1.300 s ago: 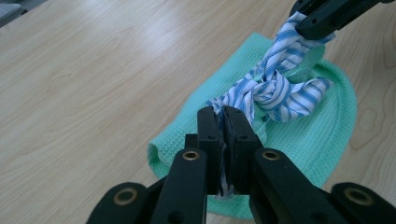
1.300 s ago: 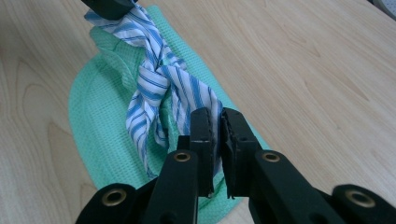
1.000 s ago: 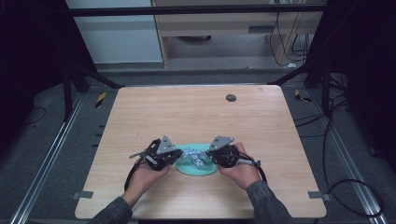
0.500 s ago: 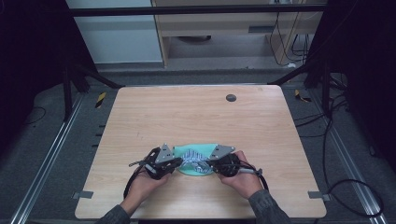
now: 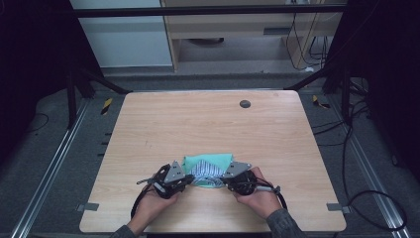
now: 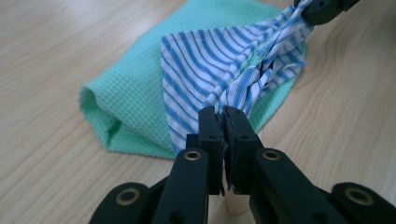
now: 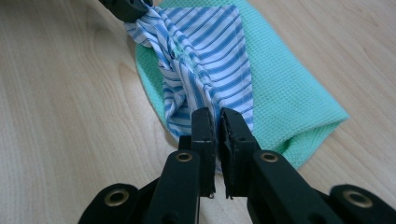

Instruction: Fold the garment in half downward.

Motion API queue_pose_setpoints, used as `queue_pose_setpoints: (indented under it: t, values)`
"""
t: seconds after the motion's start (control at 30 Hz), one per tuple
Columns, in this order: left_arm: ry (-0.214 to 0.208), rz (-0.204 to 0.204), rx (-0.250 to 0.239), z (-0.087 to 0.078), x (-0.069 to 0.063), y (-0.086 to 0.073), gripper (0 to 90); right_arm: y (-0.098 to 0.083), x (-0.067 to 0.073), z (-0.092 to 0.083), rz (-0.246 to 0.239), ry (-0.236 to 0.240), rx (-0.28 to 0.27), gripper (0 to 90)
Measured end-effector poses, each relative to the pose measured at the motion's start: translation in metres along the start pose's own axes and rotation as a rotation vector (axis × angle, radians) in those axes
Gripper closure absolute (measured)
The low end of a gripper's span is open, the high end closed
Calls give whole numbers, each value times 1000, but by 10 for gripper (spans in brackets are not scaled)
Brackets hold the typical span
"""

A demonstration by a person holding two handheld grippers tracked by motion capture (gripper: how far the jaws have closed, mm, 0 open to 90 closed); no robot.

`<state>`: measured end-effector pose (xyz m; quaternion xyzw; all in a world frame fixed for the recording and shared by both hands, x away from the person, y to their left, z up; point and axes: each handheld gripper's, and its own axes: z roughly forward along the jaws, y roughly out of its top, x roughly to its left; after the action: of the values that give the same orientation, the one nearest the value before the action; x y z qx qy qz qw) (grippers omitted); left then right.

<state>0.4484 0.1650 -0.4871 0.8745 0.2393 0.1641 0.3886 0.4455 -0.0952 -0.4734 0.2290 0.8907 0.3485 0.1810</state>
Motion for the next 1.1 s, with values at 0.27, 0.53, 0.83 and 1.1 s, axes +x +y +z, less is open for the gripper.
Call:
queue_pose_setpoints:
  t: [0.27,0.53,0.83,1.1]
  values:
    - [-14,22,19,-1,-6,-5,867,-6,9,0,-13,17,13,850]
    - [-22,47,35,-3,-12,-8,871,-11,15,1,-32,33,35,853]
    - [-45,53,51,-4,-16,-11,871,-12,19,1,-74,41,67,855]
    - [-36,46,40,-3,-18,-9,871,-9,14,-1,-80,9,74,858]
